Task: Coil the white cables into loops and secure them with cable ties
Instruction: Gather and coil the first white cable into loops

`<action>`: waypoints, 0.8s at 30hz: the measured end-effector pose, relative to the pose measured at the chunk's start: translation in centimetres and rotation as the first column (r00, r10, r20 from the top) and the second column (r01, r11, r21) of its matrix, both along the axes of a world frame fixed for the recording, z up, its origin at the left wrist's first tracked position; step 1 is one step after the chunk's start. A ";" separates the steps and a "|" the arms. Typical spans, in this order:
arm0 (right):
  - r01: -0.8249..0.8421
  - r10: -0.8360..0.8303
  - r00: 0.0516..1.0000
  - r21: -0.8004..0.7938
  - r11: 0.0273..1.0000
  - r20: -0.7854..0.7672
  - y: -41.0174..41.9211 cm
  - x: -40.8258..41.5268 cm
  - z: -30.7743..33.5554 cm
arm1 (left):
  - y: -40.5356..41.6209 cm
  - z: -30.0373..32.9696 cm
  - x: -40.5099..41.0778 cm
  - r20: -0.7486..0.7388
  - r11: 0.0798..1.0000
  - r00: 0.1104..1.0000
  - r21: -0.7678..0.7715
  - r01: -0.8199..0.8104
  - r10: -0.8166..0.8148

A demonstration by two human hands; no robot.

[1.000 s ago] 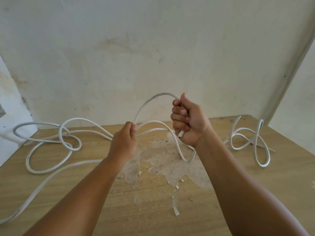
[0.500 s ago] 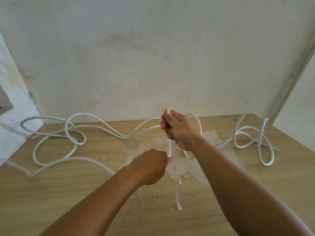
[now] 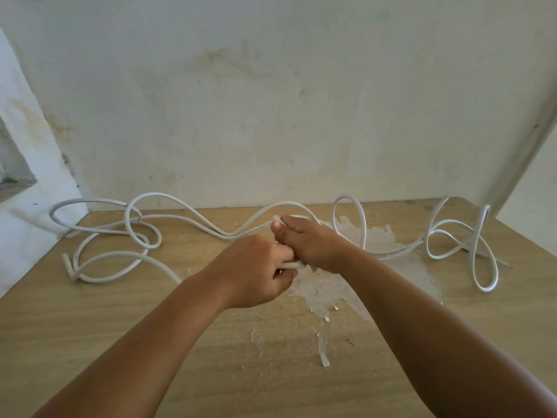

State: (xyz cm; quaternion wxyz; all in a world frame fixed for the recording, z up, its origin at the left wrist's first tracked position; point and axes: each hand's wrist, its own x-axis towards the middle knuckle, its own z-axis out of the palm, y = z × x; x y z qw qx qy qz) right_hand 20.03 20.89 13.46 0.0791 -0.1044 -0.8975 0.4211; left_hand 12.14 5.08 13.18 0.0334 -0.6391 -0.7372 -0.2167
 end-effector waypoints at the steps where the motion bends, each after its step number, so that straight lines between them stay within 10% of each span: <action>1: -0.011 0.011 1.000 -0.026 1.000 0.001 -0.1 0.0 -0.3 | -0.1 0.2 -0.6 -0.037 0.997 0.999 0.077 -0.002 0.005; 9: -0.045 0.058 0.998 -0.422 0.906 0.017 -1.2 0.8 -2.4 | -1.4 1.0 -3.6 -0.380 0.896 0.923 0.426 0.123 0.054; 17: -0.187 0.236 0.972 -0.663 0.725 -0.015 -1.9 1.0 -2.4 | -2.5 0.5 -5.9 -0.520 0.862 0.854 0.432 0.264 -0.002; 24: 0.024 -0.080 0.996 -0.812 0.583 -0.028 -0.7 2.4 -0.6 | -6.3 -2.3 -8.9 -0.304 0.834 0.929 0.552 -0.010 0.213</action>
